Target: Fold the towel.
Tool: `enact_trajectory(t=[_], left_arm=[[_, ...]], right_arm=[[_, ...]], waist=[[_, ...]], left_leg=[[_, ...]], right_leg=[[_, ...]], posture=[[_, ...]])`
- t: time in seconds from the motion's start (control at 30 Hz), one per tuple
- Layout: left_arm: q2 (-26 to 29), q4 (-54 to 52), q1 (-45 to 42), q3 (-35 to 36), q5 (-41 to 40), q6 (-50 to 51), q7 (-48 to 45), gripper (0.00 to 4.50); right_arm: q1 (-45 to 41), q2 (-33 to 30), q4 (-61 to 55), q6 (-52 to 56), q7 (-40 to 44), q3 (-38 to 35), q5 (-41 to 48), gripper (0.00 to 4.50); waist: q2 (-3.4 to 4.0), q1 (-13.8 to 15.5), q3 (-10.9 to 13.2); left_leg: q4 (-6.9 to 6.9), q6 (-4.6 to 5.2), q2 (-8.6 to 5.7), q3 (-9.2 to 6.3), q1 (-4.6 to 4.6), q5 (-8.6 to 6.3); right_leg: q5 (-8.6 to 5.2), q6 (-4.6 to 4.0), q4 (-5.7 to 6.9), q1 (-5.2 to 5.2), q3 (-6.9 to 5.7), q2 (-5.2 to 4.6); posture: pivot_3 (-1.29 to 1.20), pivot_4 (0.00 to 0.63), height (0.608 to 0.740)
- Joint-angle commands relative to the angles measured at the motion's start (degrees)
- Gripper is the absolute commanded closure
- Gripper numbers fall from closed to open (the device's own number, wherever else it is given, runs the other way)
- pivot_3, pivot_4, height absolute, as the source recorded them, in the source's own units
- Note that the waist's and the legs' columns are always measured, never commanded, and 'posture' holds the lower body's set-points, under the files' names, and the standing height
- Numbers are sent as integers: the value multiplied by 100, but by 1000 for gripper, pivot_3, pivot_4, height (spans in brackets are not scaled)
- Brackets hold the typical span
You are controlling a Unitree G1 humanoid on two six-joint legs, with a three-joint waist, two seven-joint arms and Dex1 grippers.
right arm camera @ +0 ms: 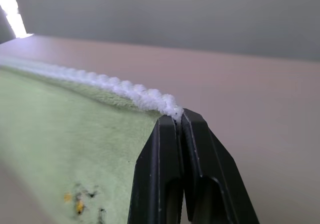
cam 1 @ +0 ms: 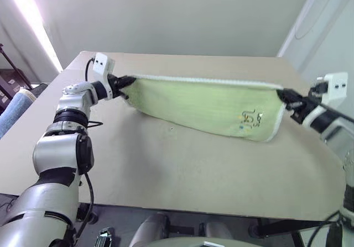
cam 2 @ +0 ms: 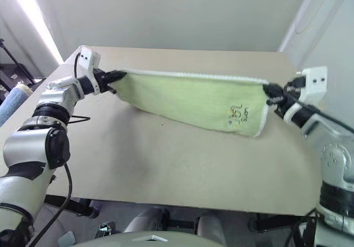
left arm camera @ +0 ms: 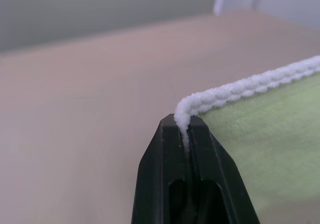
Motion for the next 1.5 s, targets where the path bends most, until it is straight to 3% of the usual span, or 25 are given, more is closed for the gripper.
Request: enact_trajectory(t=[0.03, 0.23, 0.37, 0.47, 0.6, 0.83, 1.23, 1.5], left_arm=[[-128, 44, -384, 159, -30, -393, 847, 4500], [-274, 142, -887, 254, -25, -577, 1612, 4500], [17, 65, -954, 65, 62, -542, 688, 4500], [293, -66, -807, -32, 19, -352, -479, 4500], [856, -434, -288, -488, 221, -77, -2131, 4500], [1487, -1441, 615, -1002, 273, 665, -3380, 4500], [2072, -3876, 2049, -1360, 43, 2179, -3821, 4500], [2496, -4940, 2934, -1423, -137, 2648, -3935, 4500]], right_arm=[[-698, -15, 964, -709, -332, 142, -687, 4474], [-1795, -47, 2620, -2423, -502, 376, -1532, 4474], [-1906, -228, 2847, -2769, -152, 278, -1489, 4474], [-1338, -313, 2178, -2363, 357, 173, -1109, 4474], [333, -431, 519, -1514, 1251, 44, -379, 4474], [1580, -332, -556, -883, 1442, -244, 218, 4474], [2697, -516, -1580, 1, 1944, -568, 1114, 4474], [3807, -642, -2493, 426, 2068, -1226, 1464, 4474]], waist=[[0, -6, 0], [-2, -65, 0], [-1, -181, 0], [-1, -241, 0], [4, -326, -4], [13, -305, 0], [23, -128, -2], [25, -131, -4]], left_leg=[[0, 0, 0, 1, -1, 1], [6, -17, -3, 14, -36, 14], [7, -22, -6, 25, -37, 17], [7, -22, -5, 25, -35, 17], [0, -2, -5, 19, -28, 5], [68, -4, 0, 8, -26, 0], [32, -20, 12, 27, -29, -11], [23, 4, 11, 37, -35, -9]], right_leg=[[0, 0, 0, -1, 1, 0], [2, 0, 24, -24, 12, -2], [2, 1, 28, -27, 14, -3], [2, 1, 31, -28, 17, 0], [1, 0, 39, -28, 17, 3], [1, -2, 114, -37, 28, 15], [2, -65, 102, -69, 43, 0], [-14, -27, 82, -68, 56, -1]], posture=[[0, 0, 692], [0, 0, 692], [0, 0, 692], [0, 0, 692], [0, 0, 692], [0, 0, 692], [0, 0, 692], [0, 0, 692]])
